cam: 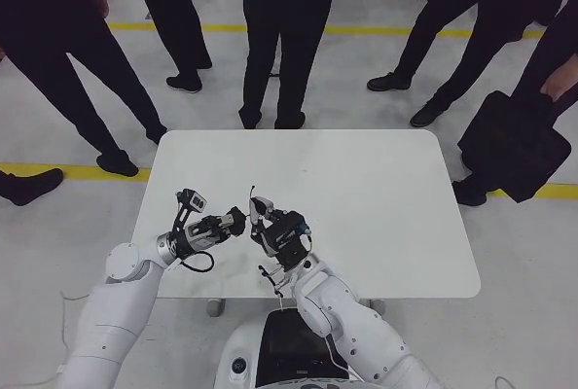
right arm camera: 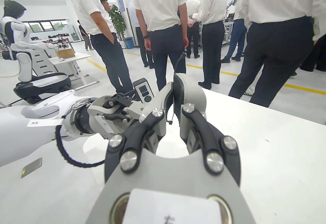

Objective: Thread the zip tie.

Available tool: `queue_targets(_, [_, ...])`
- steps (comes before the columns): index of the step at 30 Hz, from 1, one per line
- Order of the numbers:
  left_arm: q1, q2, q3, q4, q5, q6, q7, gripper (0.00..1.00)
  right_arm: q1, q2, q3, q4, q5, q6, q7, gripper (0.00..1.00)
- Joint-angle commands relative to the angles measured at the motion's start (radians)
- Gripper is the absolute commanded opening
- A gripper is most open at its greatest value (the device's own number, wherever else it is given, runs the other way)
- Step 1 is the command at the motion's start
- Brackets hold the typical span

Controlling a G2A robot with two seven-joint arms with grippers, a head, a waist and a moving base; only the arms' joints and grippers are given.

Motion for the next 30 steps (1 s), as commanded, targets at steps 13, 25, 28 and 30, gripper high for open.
queue_targets(13, [0.000, 0.000, 0.000, 0.000, 0.000, 0.000, 0.000, 0.00, -0.004, 0.000, 0.001, 0.003, 0.010, -0.011, 0.003, 0.00])
queue_targets(25, [0.000, 0.000, 0.000, 0.000, 0.000, 0.000, 0.000, 0.00, -0.002, 0.000, 0.003, 0.010, 0.015, -0.010, 0.012, 0.00])
queue_targets(28, [0.000, 0.000, 0.000, 0.000, 0.000, 0.000, 0.000, 0.00, -0.003, 0.000, 0.003, 0.010, 0.013, -0.011, 0.014, 0.00])
queue_targets(30, [0.000, 0.000, 0.000, 0.000, 0.000, 0.000, 0.000, 0.00, -0.002, 0.000, 0.003, 0.015, 0.010, -0.012, 0.017, 0.00])
